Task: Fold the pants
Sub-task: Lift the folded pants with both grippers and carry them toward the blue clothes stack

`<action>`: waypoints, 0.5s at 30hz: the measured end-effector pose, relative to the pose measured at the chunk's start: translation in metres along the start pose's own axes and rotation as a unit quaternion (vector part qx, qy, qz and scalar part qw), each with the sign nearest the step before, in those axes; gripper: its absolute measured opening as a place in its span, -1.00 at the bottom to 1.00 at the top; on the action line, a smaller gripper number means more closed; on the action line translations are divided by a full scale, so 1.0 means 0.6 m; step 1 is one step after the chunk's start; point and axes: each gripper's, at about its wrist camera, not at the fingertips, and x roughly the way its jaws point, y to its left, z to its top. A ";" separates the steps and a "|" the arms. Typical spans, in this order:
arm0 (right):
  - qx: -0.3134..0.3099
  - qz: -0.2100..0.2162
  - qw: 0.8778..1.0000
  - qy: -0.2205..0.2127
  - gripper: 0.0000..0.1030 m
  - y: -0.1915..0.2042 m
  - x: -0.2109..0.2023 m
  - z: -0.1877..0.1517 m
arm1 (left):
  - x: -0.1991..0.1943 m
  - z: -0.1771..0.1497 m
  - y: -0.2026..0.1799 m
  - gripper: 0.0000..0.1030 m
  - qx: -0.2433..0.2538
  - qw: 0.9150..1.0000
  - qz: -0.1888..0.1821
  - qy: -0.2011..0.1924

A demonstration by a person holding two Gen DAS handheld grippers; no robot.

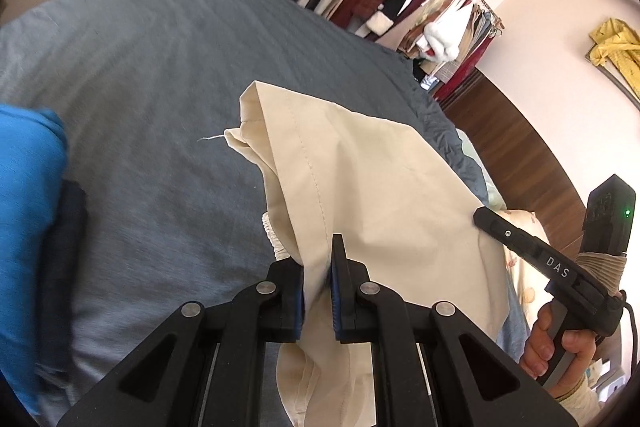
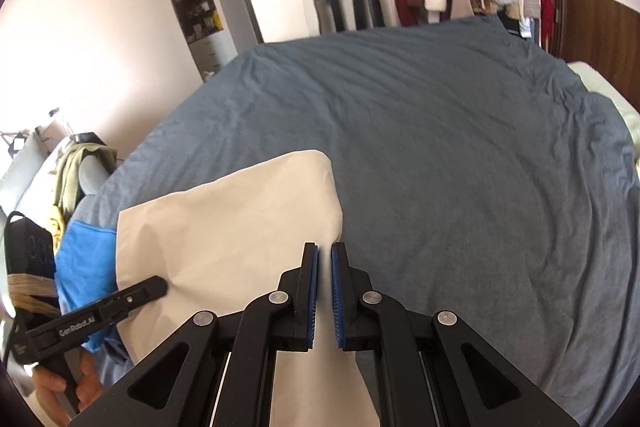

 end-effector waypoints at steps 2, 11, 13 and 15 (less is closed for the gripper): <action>-0.003 0.005 1.000 -0.005 -0.85 0.018 -0.008 0.004 | -0.027 0.006 0.007 -0.78 0.006 1.000 0.005 -0.009; -0.006 0.047 0.999 -0.024 -0.85 0.120 -0.026 0.025 | -0.147 0.037 0.055 -0.78 0.010 0.998 0.040 -0.049; -0.010 0.058 0.998 -0.027 -0.85 0.151 -0.023 0.029 | -0.175 0.044 0.070 -0.78 0.009 0.997 0.045 -0.058; -0.016 0.068 0.997 -0.029 -0.85 0.184 -0.022 0.030 | -0.199 0.051 0.084 -0.78 0.013 0.996 0.052 -0.068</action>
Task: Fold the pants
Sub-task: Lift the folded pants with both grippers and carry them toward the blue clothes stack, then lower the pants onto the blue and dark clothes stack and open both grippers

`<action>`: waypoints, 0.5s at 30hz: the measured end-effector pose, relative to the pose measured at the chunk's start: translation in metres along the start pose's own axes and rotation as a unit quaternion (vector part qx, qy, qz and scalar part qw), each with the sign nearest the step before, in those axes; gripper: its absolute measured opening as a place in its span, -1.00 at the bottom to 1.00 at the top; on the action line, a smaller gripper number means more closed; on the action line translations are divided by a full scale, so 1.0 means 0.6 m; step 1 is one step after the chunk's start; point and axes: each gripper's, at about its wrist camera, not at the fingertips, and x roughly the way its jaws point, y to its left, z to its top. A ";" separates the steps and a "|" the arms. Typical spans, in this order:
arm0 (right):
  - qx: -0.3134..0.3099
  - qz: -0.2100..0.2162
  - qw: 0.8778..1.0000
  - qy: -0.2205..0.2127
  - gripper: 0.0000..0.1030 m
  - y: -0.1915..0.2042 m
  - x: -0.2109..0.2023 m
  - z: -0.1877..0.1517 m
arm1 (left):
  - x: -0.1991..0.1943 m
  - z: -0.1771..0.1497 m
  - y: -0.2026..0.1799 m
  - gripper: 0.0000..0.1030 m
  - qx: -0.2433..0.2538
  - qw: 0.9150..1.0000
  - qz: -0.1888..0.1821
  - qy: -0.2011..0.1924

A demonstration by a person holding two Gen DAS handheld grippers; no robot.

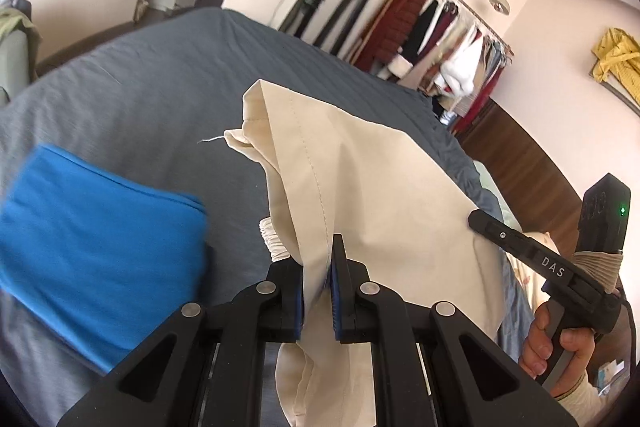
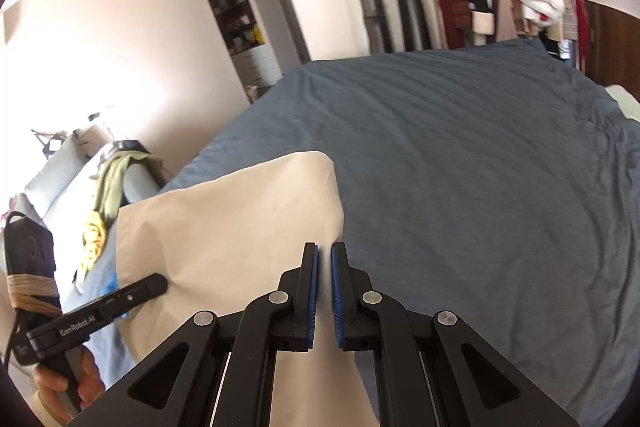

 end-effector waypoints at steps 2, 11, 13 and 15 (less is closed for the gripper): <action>-0.005 0.010 1.000 0.000 -0.85 0.031 0.006 0.006 | -0.023 0.011 0.023 -0.78 0.009 1.000 0.010 -0.007; -0.009 0.056 0.998 -0.016 -0.85 0.172 0.034 0.020 | -0.108 0.075 0.139 -0.78 0.033 0.998 0.048 -0.024; 0.000 0.065 0.998 -0.018 -0.85 0.201 0.043 0.017 | -0.124 0.090 0.162 -0.78 0.043 0.997 0.058 -0.024; 0.014 0.075 0.997 -0.018 -0.85 0.224 0.053 0.010 | -0.136 0.101 0.181 -0.78 0.053 0.996 0.069 -0.021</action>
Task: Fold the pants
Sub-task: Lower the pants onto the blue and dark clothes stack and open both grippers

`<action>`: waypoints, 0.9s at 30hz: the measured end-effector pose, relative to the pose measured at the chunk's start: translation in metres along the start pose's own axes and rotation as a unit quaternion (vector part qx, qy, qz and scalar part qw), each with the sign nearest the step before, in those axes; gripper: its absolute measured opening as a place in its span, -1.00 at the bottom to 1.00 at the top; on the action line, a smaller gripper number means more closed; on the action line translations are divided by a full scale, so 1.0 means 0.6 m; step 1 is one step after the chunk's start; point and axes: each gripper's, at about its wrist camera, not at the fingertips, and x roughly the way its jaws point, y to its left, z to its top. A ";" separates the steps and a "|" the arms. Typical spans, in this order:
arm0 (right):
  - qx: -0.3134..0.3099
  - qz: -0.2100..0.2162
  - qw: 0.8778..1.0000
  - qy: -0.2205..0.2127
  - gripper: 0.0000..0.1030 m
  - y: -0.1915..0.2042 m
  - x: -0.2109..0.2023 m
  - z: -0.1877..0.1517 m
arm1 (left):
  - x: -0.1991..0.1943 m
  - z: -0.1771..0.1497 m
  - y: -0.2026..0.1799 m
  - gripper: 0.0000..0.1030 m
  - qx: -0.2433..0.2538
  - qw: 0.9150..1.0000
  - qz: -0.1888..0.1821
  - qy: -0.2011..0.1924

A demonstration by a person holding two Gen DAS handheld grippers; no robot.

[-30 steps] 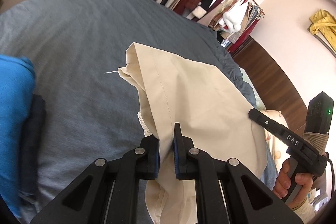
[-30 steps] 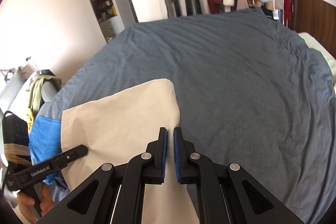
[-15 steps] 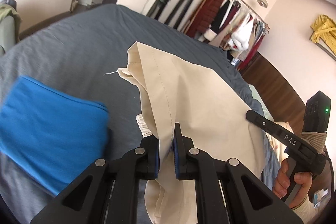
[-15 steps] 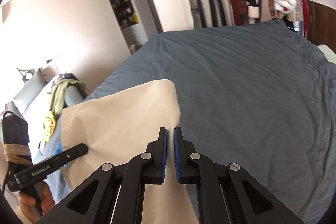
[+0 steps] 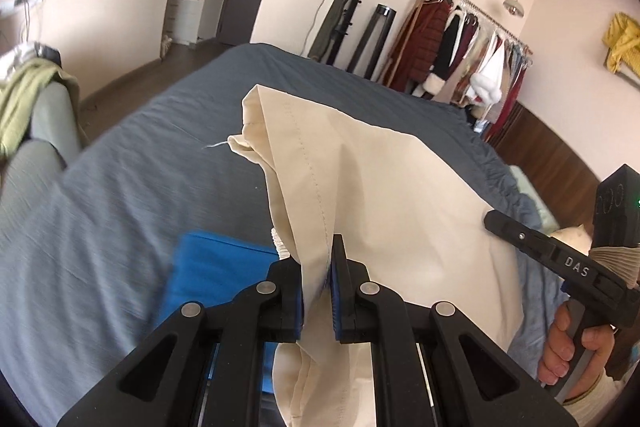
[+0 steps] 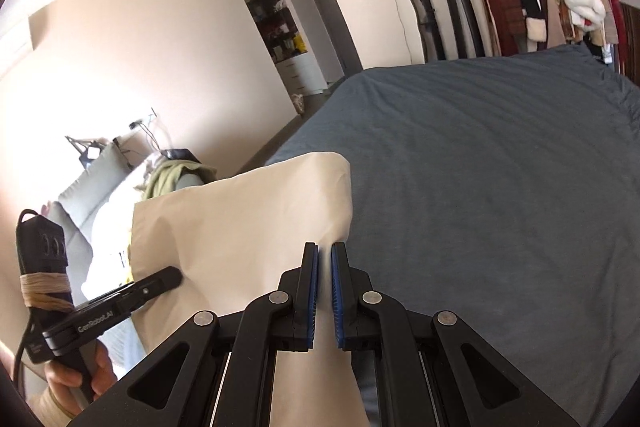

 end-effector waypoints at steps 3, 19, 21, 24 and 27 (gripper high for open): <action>0.019 0.012 1.000 -0.001 -0.85 0.035 0.021 -0.018 | -0.005 0.012 0.042 -0.78 0.016 1.000 0.011 0.014; 0.099 -0.049 0.992 0.060 -0.85 0.028 0.112 -0.152 | 0.131 -0.018 0.114 -0.77 0.084 0.986 -0.006 0.142; 0.110 -0.059 0.990 0.071 -0.85 0.023 0.119 -0.164 | 0.142 -0.020 0.113 -0.77 0.089 0.985 -0.005 0.148; 0.118 -0.074 0.987 0.080 -0.85 0.014 0.127 -0.180 | 0.153 -0.017 0.110 -0.74 0.091 0.984 -0.009 0.155; 0.118 -0.087 0.985 0.088 -0.84 0.012 0.138 -0.188 | 0.165 -0.014 0.112 -0.64 0.097 0.982 -0.004 0.165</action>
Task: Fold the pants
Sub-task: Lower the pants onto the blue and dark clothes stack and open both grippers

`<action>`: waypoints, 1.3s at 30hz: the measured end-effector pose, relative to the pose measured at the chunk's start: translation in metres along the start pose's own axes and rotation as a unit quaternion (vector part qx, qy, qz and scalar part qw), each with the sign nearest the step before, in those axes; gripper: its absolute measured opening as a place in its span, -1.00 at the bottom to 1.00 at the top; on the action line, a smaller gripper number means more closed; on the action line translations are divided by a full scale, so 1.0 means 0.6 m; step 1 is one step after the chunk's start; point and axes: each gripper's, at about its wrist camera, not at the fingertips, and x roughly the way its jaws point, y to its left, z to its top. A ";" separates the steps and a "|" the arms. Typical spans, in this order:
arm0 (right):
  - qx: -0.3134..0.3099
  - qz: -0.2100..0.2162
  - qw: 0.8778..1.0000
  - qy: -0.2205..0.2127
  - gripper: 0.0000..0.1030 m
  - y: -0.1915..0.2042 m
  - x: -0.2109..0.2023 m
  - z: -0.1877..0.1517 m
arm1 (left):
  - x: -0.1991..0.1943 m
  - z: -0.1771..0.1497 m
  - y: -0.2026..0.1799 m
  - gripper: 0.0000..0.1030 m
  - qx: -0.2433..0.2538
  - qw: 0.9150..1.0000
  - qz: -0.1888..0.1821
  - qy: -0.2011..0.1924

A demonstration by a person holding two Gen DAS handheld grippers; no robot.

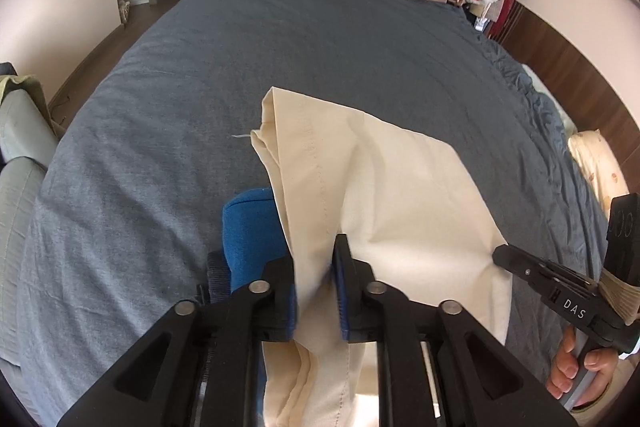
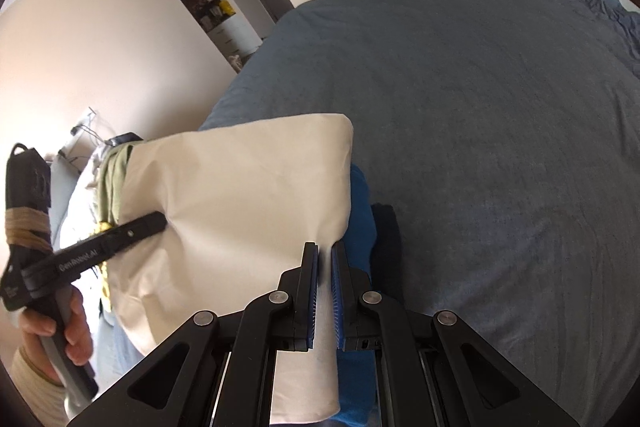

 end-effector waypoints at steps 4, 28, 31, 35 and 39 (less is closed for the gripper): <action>0.009 -0.041 0.999 0.021 -0.76 -0.010 0.014 -0.004 | 0.005 0.002 0.007 -0.30 0.000 1.000 0.023 0.008; -0.041 -0.033 0.998 -0.019 -0.39 0.000 -0.059 -0.030 | -0.101 -0.069 -0.110 0.09 0.099 0.992 0.055 -0.061; -0.064 -0.007 0.998 -0.009 -0.39 0.011 -0.047 -0.052 | -0.058 -0.083 -0.113 0.09 0.106 0.992 0.053 -0.033; -0.093 -0.007 0.996 0.013 -0.39 0.018 -0.026 -0.079 | -0.025 -0.101 -0.086 0.07 0.094 0.991 0.096 -0.010; -0.085 -0.035 0.995 0.041 -0.39 -0.006 -0.011 -0.091 | -0.028 -0.110 -0.042 0.21 0.039 0.995 0.089 -0.002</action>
